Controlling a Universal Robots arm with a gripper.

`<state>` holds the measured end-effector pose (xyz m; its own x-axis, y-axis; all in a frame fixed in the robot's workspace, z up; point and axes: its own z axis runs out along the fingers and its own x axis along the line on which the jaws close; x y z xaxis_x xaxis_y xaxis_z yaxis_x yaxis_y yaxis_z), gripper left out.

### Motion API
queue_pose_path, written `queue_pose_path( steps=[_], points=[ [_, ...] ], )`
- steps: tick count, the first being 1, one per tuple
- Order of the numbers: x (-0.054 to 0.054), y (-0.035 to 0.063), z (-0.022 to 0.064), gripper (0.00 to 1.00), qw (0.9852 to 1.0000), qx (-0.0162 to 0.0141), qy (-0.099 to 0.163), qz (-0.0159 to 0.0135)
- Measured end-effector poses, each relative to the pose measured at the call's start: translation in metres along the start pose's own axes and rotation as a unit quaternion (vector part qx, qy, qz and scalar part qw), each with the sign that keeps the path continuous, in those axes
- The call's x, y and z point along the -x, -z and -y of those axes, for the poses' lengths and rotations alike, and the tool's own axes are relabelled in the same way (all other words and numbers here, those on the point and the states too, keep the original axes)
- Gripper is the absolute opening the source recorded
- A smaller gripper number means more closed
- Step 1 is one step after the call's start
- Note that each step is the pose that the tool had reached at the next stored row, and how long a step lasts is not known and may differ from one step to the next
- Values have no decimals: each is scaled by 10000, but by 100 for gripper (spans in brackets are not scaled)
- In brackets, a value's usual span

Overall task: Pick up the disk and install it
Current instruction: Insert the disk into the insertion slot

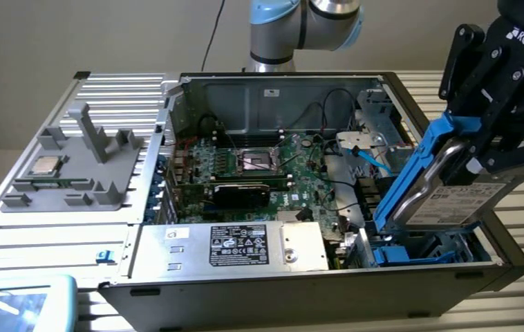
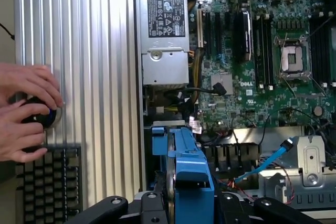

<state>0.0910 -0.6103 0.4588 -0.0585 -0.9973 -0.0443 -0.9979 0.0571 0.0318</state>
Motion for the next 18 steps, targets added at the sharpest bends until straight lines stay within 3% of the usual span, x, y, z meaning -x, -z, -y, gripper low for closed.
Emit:
queue_pose_path(
  steps=[9,15,16,18],
  points=[
    [13,-144,11,37,10000,-26,1,3],
    [48,-167,9,37,10000,-32,1,-2],
    [49,-169,9,37,10000,-32,2,-8],
    [52,-179,9,37,10000,-37,0,-51]
  ],
)
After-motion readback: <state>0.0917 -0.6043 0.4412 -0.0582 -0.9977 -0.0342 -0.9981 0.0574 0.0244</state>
